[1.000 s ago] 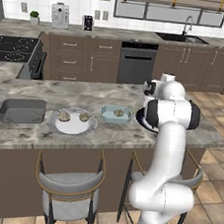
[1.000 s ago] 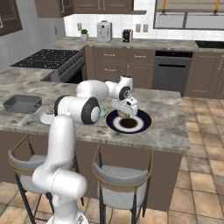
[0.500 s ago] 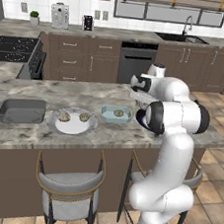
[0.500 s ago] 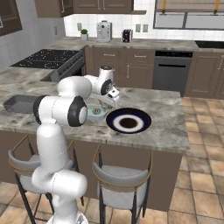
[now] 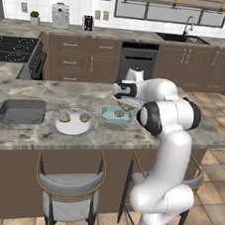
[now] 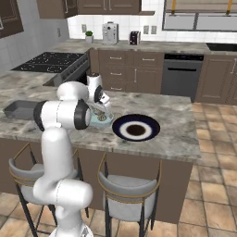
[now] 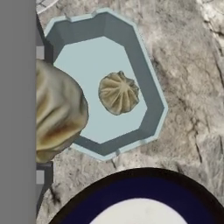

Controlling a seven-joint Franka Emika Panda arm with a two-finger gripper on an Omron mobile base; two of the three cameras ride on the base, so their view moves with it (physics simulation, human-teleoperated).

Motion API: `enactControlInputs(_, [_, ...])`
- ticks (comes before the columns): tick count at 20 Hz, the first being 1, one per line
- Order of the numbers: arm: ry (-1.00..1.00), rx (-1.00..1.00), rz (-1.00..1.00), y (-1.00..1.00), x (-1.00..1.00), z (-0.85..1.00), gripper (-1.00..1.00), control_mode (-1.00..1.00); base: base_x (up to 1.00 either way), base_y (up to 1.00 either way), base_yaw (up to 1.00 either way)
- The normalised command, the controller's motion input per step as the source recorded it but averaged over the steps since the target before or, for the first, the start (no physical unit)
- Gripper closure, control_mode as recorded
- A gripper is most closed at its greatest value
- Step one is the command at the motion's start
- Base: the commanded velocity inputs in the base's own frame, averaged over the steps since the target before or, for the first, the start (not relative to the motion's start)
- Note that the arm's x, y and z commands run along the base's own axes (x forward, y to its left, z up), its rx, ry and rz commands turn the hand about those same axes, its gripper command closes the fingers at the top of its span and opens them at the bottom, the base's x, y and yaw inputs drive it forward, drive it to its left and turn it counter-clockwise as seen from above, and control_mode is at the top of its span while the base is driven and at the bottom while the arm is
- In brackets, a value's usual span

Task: Place two dumplings into each of the tupperware containers and then place the containers in the fridge.

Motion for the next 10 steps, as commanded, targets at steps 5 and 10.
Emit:
enactControlInputs(5, [0.05,0.0,0.0,0.13,0.44,-0.11,1.0,-1.0,0.0,0.0,0.0])
enactControlInputs(10, [0.05,0.0,0.0,0.07,0.11,-0.5,1.0,-1.0,0.0,0.0,0.0])
